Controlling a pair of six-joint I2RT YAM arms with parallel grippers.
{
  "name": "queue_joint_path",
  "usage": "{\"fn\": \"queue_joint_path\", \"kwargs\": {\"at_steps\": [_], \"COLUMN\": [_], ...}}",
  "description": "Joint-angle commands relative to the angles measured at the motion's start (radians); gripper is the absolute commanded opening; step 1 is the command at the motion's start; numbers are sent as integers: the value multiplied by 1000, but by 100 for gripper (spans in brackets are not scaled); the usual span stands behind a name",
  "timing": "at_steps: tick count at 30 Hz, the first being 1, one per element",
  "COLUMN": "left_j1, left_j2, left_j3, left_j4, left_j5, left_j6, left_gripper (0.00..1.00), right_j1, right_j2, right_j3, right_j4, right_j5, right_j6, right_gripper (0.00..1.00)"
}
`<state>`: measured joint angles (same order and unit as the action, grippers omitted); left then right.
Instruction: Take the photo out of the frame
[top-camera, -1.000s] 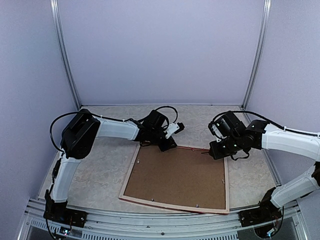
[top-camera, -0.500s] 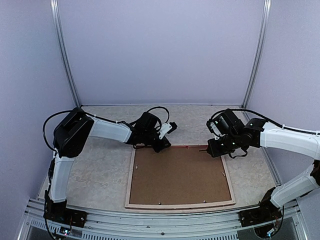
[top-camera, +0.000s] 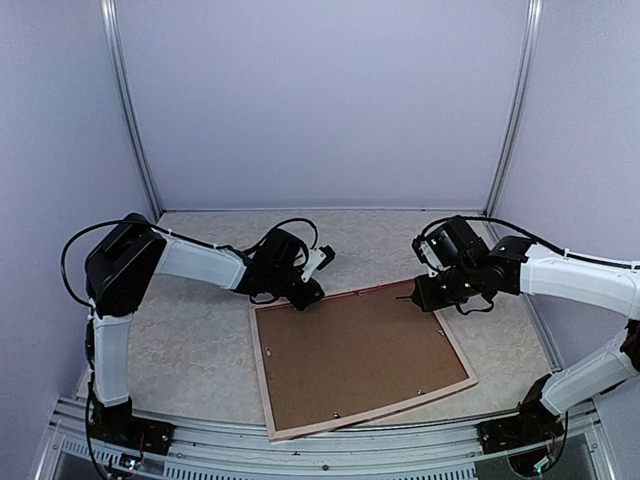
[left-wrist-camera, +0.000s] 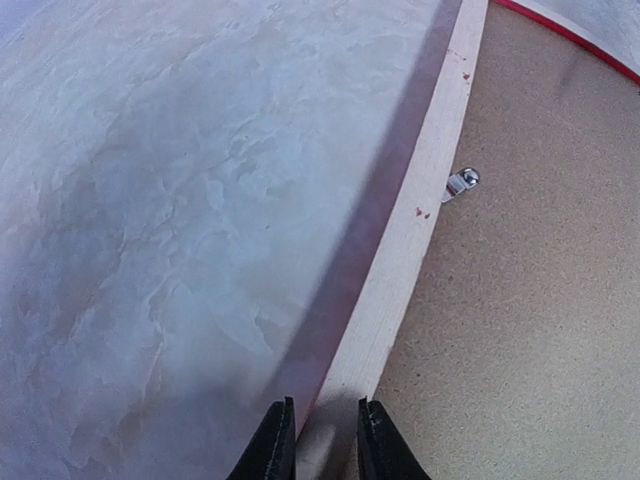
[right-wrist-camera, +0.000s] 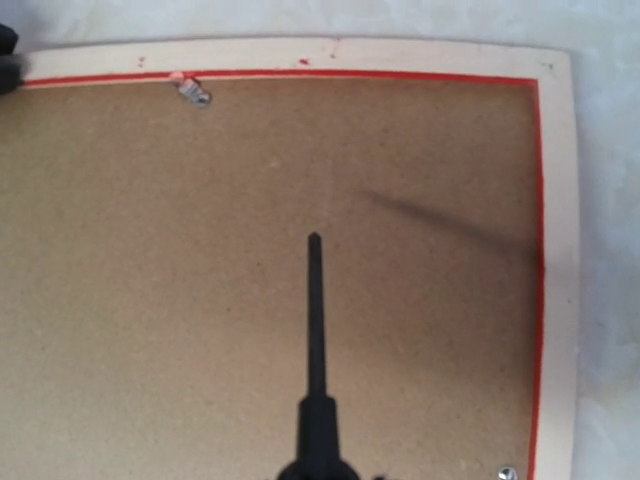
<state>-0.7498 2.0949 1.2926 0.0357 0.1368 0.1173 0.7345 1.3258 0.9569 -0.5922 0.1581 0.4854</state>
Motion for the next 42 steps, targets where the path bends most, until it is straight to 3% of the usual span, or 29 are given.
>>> {"fn": "queue_joint_path", "kwargs": {"at_steps": [1, 6, 10, 19, 28, 31, 42], "left_j1": [-11, -20, -24, -17, -17, -17, -14], "left_j2": [-35, -48, -4, 110, 147, 147, 139], "left_j3": [-4, 56, 132, 250, 228, 209, 151], "left_j4": [-128, -133, -154, -175, -162, -161, -123], "left_j5": [-36, -12, 6, 93, 108, 100, 109], "left_j6": [-41, 4, 54, 120, 124, 124, 114], "left_gripper": [26, 49, 55, 52, 50, 46, 40], "right_j1": [-8, -8, -8, -8, -14, -22, -27], "right_j2": [-27, 7, 31, 119, 278, 326, 390], "right_j3": [-19, 3, 6, 56, 152, 181, 251], "right_j4": [80, 92, 103, 139, 180, 186, 164], "right_j5": [-49, -76, -85, -77, -85, -89, -95], "right_j6": [-24, -33, -28, -45, -78, -86, -94], "right_gripper": [0, 0, 0, 0, 0, 0, 0]}}
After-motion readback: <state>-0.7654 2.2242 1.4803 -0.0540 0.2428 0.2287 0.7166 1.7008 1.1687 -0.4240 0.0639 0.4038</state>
